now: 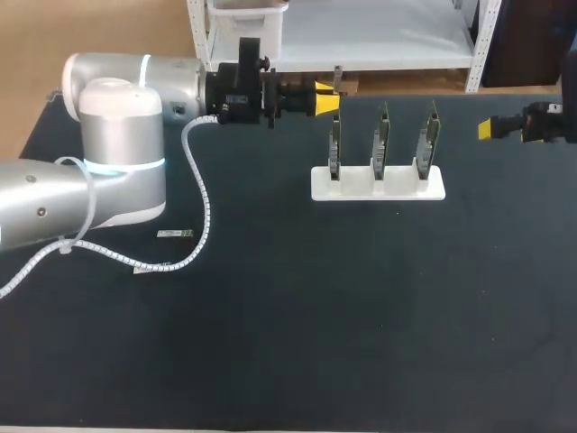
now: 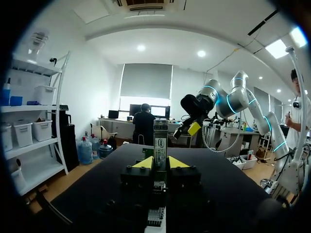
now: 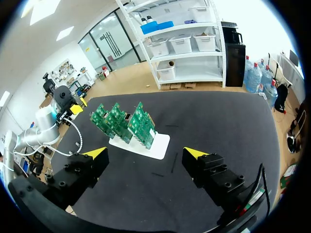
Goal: Pick up the optical module with the left hand, and insert it into the network port with the right hand.
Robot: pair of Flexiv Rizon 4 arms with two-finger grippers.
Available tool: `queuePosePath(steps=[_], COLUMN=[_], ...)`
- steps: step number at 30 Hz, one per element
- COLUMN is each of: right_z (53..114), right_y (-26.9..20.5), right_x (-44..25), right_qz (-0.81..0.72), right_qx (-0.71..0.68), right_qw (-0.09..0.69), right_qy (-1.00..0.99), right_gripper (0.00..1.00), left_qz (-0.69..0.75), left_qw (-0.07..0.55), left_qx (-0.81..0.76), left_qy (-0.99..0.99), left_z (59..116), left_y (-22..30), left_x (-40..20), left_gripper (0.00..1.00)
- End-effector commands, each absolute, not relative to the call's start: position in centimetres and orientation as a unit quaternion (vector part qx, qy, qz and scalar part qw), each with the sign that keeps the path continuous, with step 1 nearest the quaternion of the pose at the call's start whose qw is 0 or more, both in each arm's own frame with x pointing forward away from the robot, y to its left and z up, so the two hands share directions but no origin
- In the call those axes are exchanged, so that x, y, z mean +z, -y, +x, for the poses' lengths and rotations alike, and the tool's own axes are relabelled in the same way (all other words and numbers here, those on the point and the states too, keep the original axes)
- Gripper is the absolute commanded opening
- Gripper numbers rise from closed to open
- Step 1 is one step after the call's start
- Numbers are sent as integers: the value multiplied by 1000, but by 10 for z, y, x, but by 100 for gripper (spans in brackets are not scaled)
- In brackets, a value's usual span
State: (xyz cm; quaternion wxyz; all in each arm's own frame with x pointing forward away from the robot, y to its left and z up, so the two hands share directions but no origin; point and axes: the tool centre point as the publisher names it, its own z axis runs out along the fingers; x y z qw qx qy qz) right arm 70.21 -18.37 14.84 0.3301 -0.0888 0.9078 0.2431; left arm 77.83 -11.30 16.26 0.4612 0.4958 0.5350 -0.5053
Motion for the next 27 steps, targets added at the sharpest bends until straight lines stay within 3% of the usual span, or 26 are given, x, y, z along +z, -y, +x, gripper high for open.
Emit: queuePosePath(steps=[1,27], right_z=[700,700], right_y=[184,184], right_x=[150,150], right_qz=[-88,-88], right_qx=[242,242], right_qw=[330,330], right_qy=[-908,-908], right_gripper=[100,100], left_qz=[497,486], left_qw=[463,454], left_qx=[-500,-501], left_qy=[-537,-553], left_z=[775,774], left_y=[115,116], left_x=[162,154], left_gripper=[0,0])
